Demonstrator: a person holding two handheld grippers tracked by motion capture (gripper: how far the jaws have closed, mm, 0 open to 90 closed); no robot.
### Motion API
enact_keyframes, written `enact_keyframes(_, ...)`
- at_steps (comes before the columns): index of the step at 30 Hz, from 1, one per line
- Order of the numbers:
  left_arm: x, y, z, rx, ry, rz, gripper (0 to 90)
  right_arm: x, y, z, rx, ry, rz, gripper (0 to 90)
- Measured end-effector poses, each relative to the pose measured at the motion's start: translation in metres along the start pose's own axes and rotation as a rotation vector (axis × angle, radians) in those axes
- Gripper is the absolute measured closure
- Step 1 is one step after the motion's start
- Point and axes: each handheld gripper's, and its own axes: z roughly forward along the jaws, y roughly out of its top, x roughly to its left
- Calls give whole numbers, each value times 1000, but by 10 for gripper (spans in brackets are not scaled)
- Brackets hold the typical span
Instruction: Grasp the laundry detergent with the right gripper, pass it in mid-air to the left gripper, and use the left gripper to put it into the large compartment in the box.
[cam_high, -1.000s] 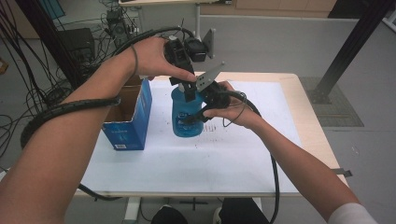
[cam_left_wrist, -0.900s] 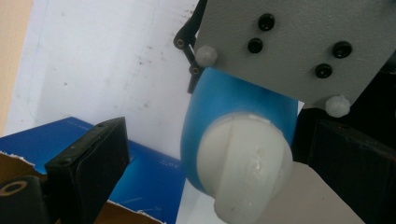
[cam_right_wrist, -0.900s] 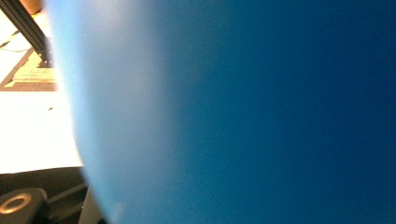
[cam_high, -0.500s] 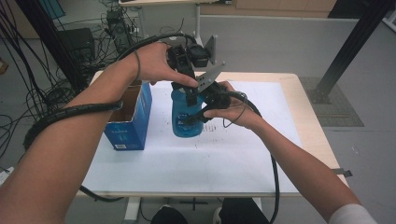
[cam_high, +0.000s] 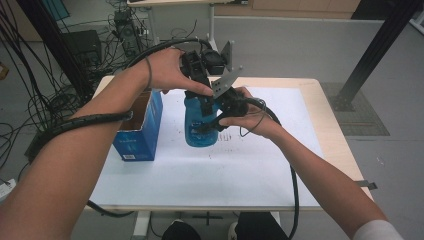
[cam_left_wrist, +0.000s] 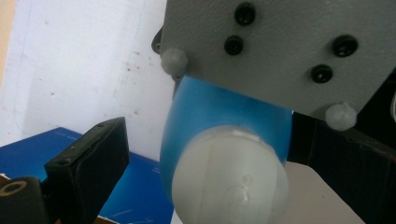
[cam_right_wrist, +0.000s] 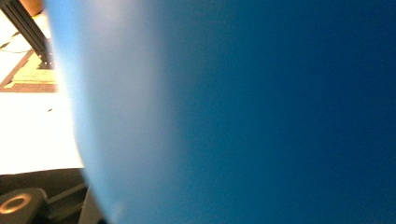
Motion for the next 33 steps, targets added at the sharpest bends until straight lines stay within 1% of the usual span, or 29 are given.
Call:
enact_keyframes(3, 0, 0, 1, 0, 5, -3, 56, 0, 0, -1, -2, 0, 5, 436)
enact_keyframes(5, 0, 0, 0, 4, 2, 5, 56, 0, 0, -1, -2, -2, 5, 436)
enact_keyframes(6, 0, 0, 1, -3, 2, -3, 56, 0, 0, -1, -2, -4, 3, 436)
enact_keyframes(7, -1, 0, 1, 7, 7, 4, 56, 0, 0, -1, -1, -4, 4, 436)
enact_keyframes(9, -1, 0, 1, 10, 15, 7, 56, 0, 0, -1, 0, -8, 4, 436)
enact_keyframes(10, -1, 0, 0, 5, 13, -2, 56, 0, 0, -1, 0, -8, 4, 436)
enact_keyframes(12, -1, 0, 0, 12, 15, 11, 56, 0, 0, -2, -1, -8, 5, 436)
enact_keyframes(17, -2, 1, 1, 12, 15, 13, 56, 1, 0, -2, -2, -3, 9, 436)
enact_keyframes(20, -3, 1, 2, 15, 16, 10, 56, 1, 0, -2, 1, -9, 4, 436)
enact_keyframes(21, -3, 1, 2, 19, 16, 16, 56, 2, 0, -2, 0, -6, 6, 436)
enact_keyframes(25, -3, 0, 2, 31, 22, 12, 56, 2, 1, -3, -5, -10, -1, 436)
enact_keyframes(33, -5, 2, 0, 21, 27, 13, 56, 2, 1, -4, -8, -11, 0, 436)
